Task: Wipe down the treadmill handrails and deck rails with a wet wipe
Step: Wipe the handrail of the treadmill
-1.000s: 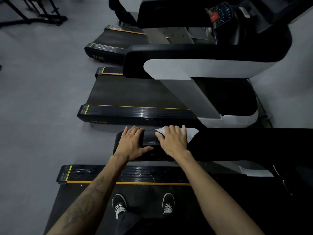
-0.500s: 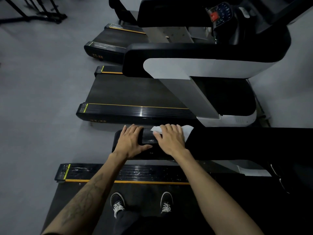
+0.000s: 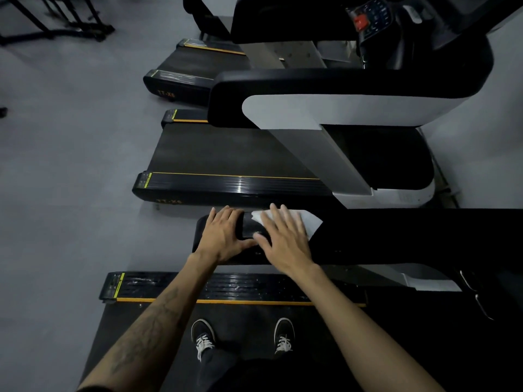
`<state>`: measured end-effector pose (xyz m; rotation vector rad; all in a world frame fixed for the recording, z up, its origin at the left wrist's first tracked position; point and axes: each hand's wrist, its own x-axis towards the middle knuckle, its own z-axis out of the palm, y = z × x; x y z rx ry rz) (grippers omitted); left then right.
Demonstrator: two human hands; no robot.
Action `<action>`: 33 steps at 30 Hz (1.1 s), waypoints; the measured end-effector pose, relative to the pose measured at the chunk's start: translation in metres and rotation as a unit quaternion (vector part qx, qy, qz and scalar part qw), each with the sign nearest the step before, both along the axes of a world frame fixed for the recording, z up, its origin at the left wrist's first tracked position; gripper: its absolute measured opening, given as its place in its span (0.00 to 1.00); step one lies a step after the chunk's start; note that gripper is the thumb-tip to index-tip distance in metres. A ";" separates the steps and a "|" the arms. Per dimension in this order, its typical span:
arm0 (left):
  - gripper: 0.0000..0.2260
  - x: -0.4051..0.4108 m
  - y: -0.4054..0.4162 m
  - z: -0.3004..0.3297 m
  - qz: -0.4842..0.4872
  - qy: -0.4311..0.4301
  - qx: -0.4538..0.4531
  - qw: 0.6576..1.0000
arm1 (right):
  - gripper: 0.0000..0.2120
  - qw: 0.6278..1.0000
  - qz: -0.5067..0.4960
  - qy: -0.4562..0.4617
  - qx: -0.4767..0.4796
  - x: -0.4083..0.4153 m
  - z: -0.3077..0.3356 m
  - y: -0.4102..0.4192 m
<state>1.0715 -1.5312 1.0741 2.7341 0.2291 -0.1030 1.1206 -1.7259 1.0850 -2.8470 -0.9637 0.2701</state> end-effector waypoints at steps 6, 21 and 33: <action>0.42 0.003 0.002 -0.004 0.005 0.006 -0.006 1.000 | 0.31 0.997 0.037 -0.069 -0.016 0.007 -0.005 -0.046; 0.42 0.003 0.001 -0.001 0.010 0.000 -0.009 1.000 | 0.33 0.995 -0.036 -0.091 -0.016 0.005 -0.016 -0.053; 0.42 0.003 0.001 0.001 0.011 0.002 -0.016 1.000 | 0.34 0.993 0.001 -0.117 -0.010 -0.001 -0.023 -0.065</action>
